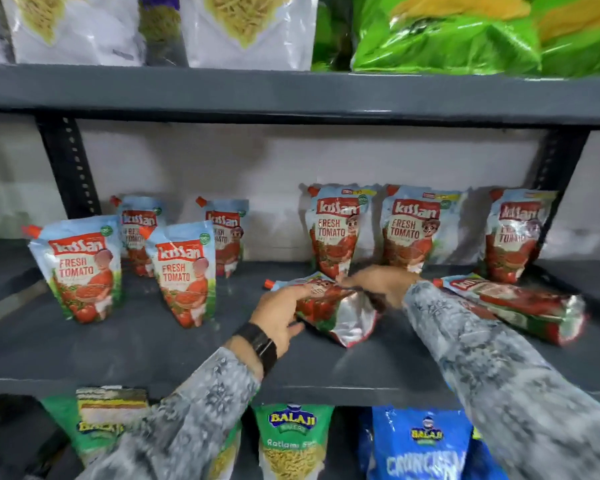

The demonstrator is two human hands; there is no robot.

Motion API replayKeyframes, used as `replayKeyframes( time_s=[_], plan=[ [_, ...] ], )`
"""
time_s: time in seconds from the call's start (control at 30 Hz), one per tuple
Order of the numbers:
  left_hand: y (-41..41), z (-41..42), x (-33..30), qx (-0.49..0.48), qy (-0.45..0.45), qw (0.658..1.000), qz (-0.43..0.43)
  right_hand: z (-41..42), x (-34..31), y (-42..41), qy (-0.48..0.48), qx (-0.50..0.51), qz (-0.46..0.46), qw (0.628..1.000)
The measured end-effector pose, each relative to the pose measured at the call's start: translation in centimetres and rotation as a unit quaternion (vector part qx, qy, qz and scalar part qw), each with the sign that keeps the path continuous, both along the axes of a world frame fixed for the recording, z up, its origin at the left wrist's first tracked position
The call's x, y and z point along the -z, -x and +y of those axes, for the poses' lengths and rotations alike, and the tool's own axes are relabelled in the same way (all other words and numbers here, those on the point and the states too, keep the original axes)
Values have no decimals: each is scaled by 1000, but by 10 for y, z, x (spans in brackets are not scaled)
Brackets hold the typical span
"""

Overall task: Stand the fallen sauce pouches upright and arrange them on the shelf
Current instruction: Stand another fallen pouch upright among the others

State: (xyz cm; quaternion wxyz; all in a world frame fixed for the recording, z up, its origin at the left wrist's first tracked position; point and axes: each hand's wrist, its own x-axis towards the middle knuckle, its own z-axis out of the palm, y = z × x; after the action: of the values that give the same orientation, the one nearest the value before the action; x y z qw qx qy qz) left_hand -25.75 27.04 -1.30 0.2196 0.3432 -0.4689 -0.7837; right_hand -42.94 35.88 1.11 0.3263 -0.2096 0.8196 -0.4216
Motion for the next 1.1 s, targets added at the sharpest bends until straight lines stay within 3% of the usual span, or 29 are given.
replayKeyframes(
  time_s=[0.17, 0.33, 0.6, 0.73, 0.93, 1.1],
  plan=[
    [16, 11, 4, -109, 19, 994, -12, -3, 6, -1, 19, -6, -18, 1000],
    [10, 22, -3, -156, 63, 985, 28, 2, 0, -1, 106, -14, 7, 994],
    [9, 10, -52, -188, 278, 927, 165, -1, -32, -11, 339, 18, 79, 937],
    [15, 6, -39, -203, 381, 887, 163, -5, -10, -18, 390, 46, 129, 911],
    [19, -6, 22, -173, 375, 904, 113, -1, 48, -30, 372, 72, 105, 919],
    [19, -16, 29, -136, 373, 913, 98, 3, 52, -33, 384, 72, 104, 915]
  ],
)
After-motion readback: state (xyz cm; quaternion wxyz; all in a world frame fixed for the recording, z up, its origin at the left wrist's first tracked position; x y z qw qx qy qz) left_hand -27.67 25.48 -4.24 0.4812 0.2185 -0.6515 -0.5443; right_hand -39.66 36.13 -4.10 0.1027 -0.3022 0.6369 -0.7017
